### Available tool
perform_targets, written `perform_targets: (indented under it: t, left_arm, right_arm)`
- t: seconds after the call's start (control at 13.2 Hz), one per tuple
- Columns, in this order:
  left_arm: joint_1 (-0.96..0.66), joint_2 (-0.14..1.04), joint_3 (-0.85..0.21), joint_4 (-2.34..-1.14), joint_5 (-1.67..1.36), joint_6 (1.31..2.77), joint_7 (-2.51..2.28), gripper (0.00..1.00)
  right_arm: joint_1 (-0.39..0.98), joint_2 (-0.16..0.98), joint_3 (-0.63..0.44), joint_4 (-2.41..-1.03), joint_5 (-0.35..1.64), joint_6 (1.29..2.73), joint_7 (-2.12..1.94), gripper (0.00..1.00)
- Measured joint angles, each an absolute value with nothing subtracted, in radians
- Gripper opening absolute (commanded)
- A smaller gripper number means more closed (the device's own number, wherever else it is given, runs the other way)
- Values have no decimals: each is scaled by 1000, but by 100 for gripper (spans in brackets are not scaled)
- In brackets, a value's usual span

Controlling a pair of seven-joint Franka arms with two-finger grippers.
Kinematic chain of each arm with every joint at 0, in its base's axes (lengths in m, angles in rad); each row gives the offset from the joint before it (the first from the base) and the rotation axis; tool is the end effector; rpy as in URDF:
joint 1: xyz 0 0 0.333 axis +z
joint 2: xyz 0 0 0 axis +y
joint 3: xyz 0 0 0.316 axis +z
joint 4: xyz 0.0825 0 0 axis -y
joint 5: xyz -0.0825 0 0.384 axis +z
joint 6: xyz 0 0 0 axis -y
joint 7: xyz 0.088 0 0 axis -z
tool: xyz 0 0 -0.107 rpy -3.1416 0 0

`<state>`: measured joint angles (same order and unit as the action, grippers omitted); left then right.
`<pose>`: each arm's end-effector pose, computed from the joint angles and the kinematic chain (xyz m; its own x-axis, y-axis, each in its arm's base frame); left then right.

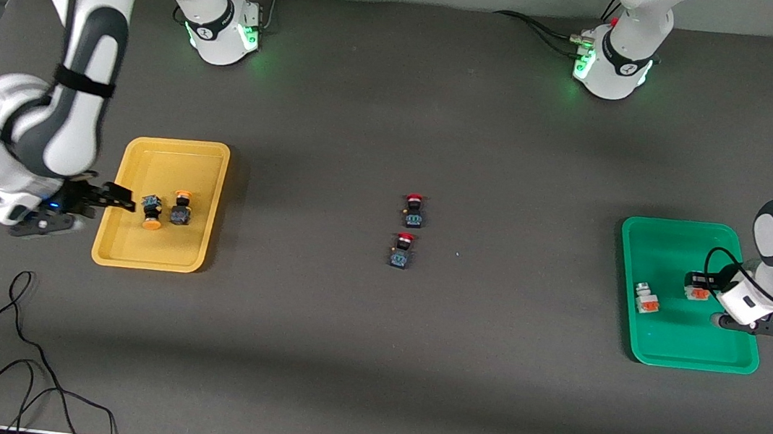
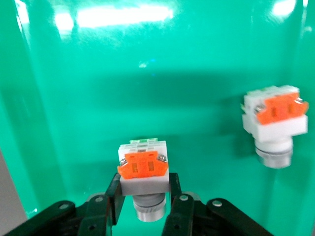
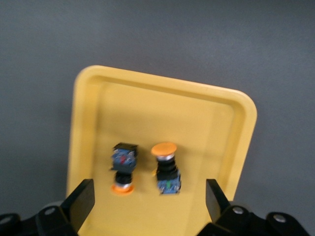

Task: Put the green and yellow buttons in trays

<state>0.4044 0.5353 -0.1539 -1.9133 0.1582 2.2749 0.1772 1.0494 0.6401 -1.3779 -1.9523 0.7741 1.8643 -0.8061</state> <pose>0.5894 0.1577 0.2029 0.9858 -0.0246 -0.1660 -0.0240 -0.9997 0.0056 0.5742 -0.0752 0.3626 0.9846 0.1716 -0.0342 0.1654 -0.9764 -0.1388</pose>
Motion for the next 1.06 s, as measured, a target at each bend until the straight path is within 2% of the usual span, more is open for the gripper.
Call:
perform_targets:
  t: [0.23, 0.46, 0.61, 0.76, 0.91, 1.06]
  left_arm:
    - [423, 547, -155, -1906, 160, 2304, 178, 100]
    - [427, 515, -160, -1852, 163, 2269, 183, 100]
    - [427, 436, -168, -1796, 164, 2158, 206, 100]
    - [424, 332, -184, -1722, 163, 1977, 233, 100]
    - [414, 245, -220, -1646, 161, 1815, 240, 100]
    - [404, 177, -281, -1601, 160, 1724, 240, 100]
  right_arm:
    - [1138, 636, -1551, -1807, 731, 1652, -723, 100]
    - [1126, 630, -1655, -1553, 690, 1399, -641, 100]
    - [1098, 628, -1676, -1439, 652, 1324, -626, 100]
    - [1085, 628, -1688, -1379, 626, 1294, -626, 100]
    - [1083, 628, -1685, -1358, 621, 1286, -624, 100]
    - [1083, 630, -1675, -1354, 620, 1285, -603, 100]
